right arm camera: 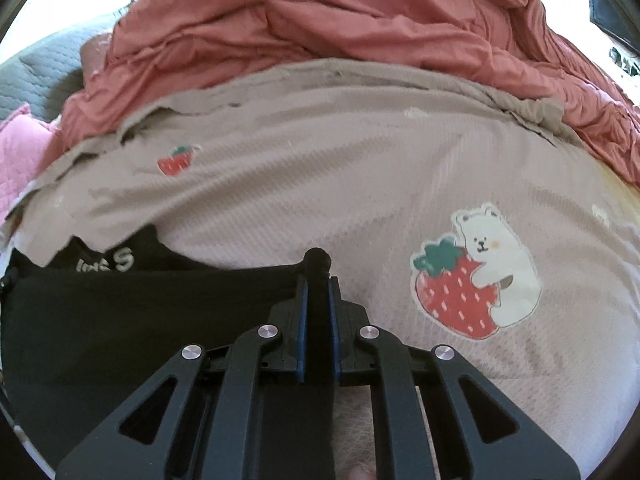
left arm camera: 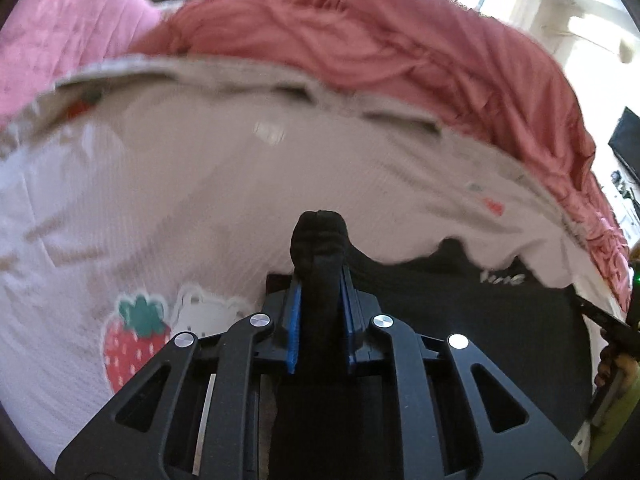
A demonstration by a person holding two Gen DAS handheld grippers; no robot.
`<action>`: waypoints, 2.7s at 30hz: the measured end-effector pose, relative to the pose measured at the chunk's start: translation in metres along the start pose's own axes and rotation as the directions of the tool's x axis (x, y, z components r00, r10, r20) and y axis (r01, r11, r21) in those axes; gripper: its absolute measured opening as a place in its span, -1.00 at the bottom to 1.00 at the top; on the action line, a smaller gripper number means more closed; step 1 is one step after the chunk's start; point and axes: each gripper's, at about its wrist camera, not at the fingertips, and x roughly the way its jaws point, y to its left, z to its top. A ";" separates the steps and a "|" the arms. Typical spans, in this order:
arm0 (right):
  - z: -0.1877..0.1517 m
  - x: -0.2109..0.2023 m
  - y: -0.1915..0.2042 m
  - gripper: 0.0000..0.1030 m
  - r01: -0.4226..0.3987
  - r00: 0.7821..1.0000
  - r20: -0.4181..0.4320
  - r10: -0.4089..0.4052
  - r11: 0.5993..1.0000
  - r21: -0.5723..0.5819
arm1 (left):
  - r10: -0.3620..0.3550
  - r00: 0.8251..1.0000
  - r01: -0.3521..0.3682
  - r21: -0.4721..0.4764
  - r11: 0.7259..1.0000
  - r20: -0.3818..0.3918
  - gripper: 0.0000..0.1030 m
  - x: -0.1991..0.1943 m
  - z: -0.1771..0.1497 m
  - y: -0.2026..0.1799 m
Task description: Fold small clothes
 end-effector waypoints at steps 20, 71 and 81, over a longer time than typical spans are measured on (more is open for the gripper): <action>-0.021 -0.054 0.010 -0.49 -0.016 0.999 0.050 0.020 0.997 -0.074 | 0.045 0.998 -0.045 0.007 0.999 0.036 -0.05 -0.050 -0.011 -0.005; -0.119 -0.099 0.034 -0.11 -0.150 0.987 -0.073 0.143 0.983 -0.103 | 0.064 0.986 -0.050 0.093 0.994 -0.155 0.46 -0.075 -0.112 -0.025; -0.117 -0.102 0.033 0.10 -0.165 0.984 -0.078 0.160 0.985 -0.056 | 0.047 0.993 -0.040 0.074 0.996 -0.105 0.46 -0.086 -0.114 -0.021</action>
